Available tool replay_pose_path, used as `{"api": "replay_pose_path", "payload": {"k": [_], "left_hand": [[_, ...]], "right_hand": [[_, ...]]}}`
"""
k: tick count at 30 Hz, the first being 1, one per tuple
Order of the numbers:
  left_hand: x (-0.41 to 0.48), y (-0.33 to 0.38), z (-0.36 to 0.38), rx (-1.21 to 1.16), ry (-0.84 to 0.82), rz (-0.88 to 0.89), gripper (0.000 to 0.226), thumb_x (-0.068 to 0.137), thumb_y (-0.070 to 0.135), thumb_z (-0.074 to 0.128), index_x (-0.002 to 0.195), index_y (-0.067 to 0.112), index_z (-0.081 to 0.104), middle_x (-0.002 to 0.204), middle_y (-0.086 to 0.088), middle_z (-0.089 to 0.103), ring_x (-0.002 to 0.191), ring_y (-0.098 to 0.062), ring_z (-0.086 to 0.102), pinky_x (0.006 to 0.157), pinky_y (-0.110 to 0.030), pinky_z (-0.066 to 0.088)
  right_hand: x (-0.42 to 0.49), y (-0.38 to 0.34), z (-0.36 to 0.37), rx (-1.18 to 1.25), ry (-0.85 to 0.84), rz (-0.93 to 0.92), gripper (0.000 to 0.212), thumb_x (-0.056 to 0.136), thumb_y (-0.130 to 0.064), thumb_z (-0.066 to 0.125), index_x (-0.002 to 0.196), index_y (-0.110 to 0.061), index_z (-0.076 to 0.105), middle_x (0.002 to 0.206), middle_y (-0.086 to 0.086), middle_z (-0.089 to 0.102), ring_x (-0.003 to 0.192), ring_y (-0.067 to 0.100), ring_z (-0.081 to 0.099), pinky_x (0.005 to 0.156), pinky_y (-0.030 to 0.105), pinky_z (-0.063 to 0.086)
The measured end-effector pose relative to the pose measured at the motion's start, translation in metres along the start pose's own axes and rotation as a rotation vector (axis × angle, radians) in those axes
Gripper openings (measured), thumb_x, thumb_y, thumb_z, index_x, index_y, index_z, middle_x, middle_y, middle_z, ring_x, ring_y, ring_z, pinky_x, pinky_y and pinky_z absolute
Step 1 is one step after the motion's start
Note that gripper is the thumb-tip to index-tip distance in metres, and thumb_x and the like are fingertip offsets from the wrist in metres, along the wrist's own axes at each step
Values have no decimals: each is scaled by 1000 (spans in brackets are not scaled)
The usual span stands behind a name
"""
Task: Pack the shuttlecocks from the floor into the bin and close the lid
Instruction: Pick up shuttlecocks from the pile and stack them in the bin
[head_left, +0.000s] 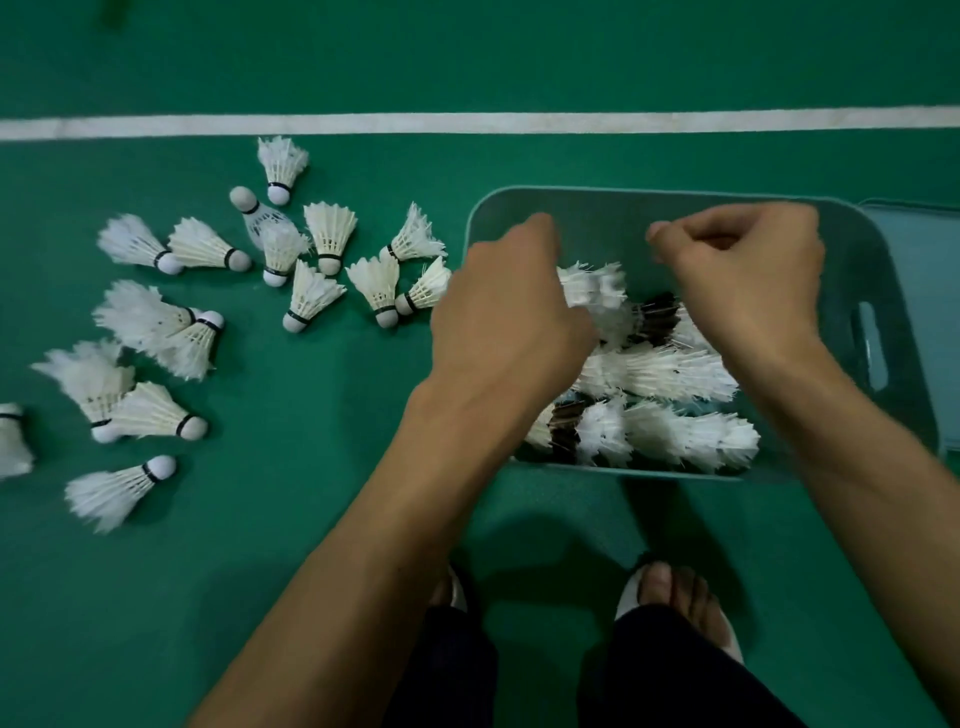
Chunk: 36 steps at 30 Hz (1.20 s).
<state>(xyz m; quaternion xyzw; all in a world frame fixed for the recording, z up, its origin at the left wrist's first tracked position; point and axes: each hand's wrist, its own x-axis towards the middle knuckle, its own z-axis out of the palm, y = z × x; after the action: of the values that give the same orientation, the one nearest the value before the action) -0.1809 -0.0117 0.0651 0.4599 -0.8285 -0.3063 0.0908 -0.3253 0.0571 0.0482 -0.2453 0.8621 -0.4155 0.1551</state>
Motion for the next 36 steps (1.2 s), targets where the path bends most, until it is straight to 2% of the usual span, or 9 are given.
{"api": "replay_pose_path", "payload": {"k": [7,16,19,22,25,28,31,33,36], "left_hand": [[6,-66,-32,-180,453,-232,7,81,30,67,83,24,70,67,13,66,70,-15,68,68,-34,58],[62,-169,38,-72,124,-478,39,66,39,70,105,35,70,119,-16,61,108,-40,59,95,-43,52],[71,-167,57,-19,112,-523,54,77,36,79,128,35,64,140,-16,41,126,-41,39,102,-47,44],[82,-175,70,16,183,-517,44,73,38,81,116,37,69,138,-11,46,122,-36,41,97,-45,45],[93,-186,74,57,276,-493,35,77,33,78,112,36,75,130,-5,56,120,-32,45,89,-40,43],[94,-195,68,27,326,-460,29,77,31,80,106,35,79,114,-3,61,116,-30,48,85,-38,47],[87,-197,55,-24,345,-430,35,74,33,84,108,31,79,115,-6,62,113,-30,49,89,-41,48],[82,-190,44,-40,379,-399,36,72,36,82,108,29,79,117,-8,62,111,-31,51,90,-42,50],[75,-168,25,-141,488,-372,33,69,40,80,100,27,81,114,-6,62,104,-30,58,85,-41,54]], "right_hand": [[-56,-59,22,43,-76,-253,16,84,-40,78,82,-24,76,69,-14,70,66,0,67,68,19,57],[44,-139,122,-263,-635,-426,22,90,-10,60,87,-18,80,53,-17,59,48,-4,51,48,8,37],[82,-138,187,-545,-911,-242,21,95,-15,60,108,-11,77,96,7,71,79,21,61,73,27,57],[95,-136,231,-785,-1069,-37,46,99,-24,62,141,-7,56,135,20,57,110,36,64,98,49,55],[93,-134,255,-868,-1064,-68,57,101,-22,61,151,-5,40,142,23,52,118,43,62,102,55,52],[86,-133,261,-779,-1029,-108,31,102,-11,52,129,4,58,133,23,60,108,39,65,101,54,53],[86,-138,249,-550,-879,-102,7,96,-7,57,99,-2,59,98,14,66,77,25,60,75,37,59],[88,-145,233,-390,-748,-136,11,92,-11,60,88,-10,50,80,6,55,64,17,49,52,26,40],[87,-148,200,-127,-553,-174,17,77,-13,65,86,2,64,71,8,60,61,20,50,51,32,41]]}}
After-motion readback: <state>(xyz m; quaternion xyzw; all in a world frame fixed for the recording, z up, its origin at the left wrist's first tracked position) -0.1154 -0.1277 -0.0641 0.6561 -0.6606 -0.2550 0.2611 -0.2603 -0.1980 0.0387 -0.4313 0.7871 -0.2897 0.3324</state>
